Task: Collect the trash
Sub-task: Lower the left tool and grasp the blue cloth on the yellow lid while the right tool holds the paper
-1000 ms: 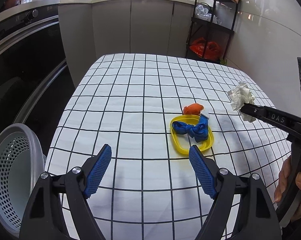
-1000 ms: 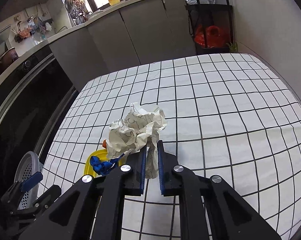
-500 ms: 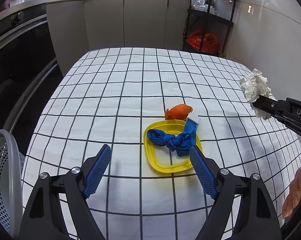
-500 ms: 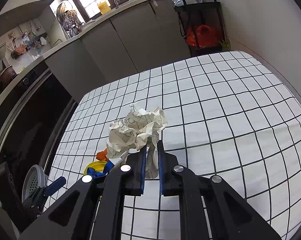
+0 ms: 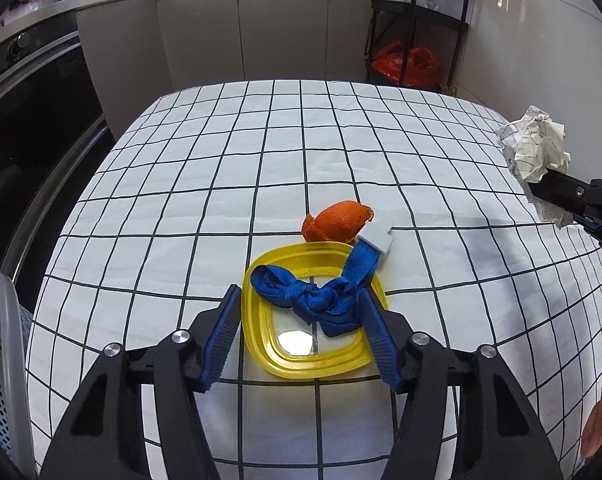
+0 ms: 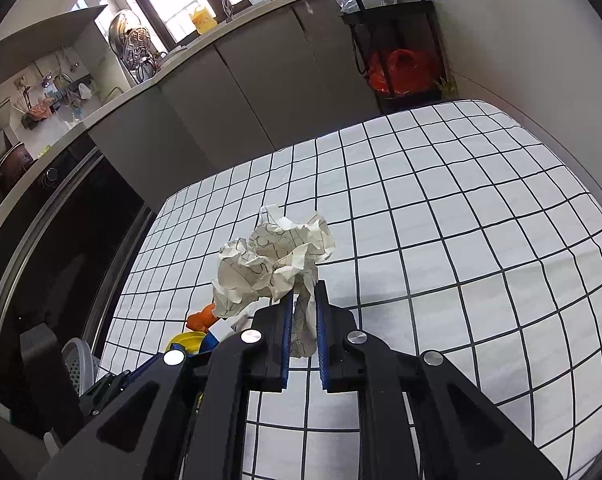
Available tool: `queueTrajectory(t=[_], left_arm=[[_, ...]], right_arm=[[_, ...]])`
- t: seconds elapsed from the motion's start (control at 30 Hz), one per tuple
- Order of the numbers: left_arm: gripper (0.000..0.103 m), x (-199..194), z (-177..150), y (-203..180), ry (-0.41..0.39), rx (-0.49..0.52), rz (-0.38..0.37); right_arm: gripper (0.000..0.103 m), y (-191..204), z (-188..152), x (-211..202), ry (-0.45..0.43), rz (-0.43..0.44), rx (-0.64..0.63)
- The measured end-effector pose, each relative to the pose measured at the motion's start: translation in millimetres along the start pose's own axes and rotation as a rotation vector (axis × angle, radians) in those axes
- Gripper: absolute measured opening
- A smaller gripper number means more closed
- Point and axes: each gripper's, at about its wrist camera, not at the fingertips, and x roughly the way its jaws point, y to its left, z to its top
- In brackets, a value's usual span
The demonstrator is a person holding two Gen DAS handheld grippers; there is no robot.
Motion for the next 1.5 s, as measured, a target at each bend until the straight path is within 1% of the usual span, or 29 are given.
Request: queueTrajectory(t=[0.07, 0.13, 0.17, 0.2, 0.33, 0.53, 0.6, 0.67, 0.73, 1.0, 1.1, 1.13, 1.4, 1.5], left_arm=[[0.044, -1, -1, 0, -0.006, 0.005, 0.015], [0.036, -2, 0, 3, -0.01, 0.004, 0.023], [0.022, -3, 0, 5, -0.01, 0.001, 0.024], [0.02, -3, 0, 6, -0.001, 0.0, 0.024], [0.019, -7, 1, 16, -0.004, -0.013, 0.03], [0.018, -26, 5, 33, -0.032, -0.039, 0.018], [0.018, -32, 6, 39, -0.035, -0.046, 0.004], [0.018, -34, 6, 44, -0.023, -0.055, -0.022], [0.019, -35, 3, 50, -0.011, -0.064, -0.028], [0.019, -31, -19, 72, 0.024, -0.061, 0.021], [0.021, -27, -27, 77, 0.044, -0.06, 0.036], [0.024, -26, -29, 79, 0.045, -0.06, 0.039], [0.026, -32, -33, 80, 0.032, -0.048, 0.048], [0.029, -34, -33, 80, 0.027, -0.054, 0.042]], right_arm=[[0.011, 1, -1, 0, 0.002, -0.001, -0.006], [0.011, 2, -1, 1, 0.003, -0.002, -0.008], [0.011, 2, -1, 1, 0.003, -0.001, -0.008], [0.011, 2, -1, 1, 0.002, -0.002, -0.007], [0.011, 4, -1, 1, 0.003, 0.0, -0.01], [0.011, 8, 1, 3, 0.004, 0.014, -0.018], [0.011, 10, 1, 3, 0.005, 0.017, -0.02], [0.011, 13, 2, 4, 0.005, 0.021, -0.023], [0.011, 15, 1, 3, 0.005, 0.022, -0.028], [0.011, 19, 1, 3, 0.007, 0.031, -0.033], [0.011, 21, 0, 4, 0.01, 0.032, -0.036], [0.011, 23, 0, 4, 0.01, 0.031, -0.037], [0.011, 24, 0, 5, 0.014, 0.034, -0.037], [0.011, 24, 0, 5, 0.016, 0.035, -0.036]])
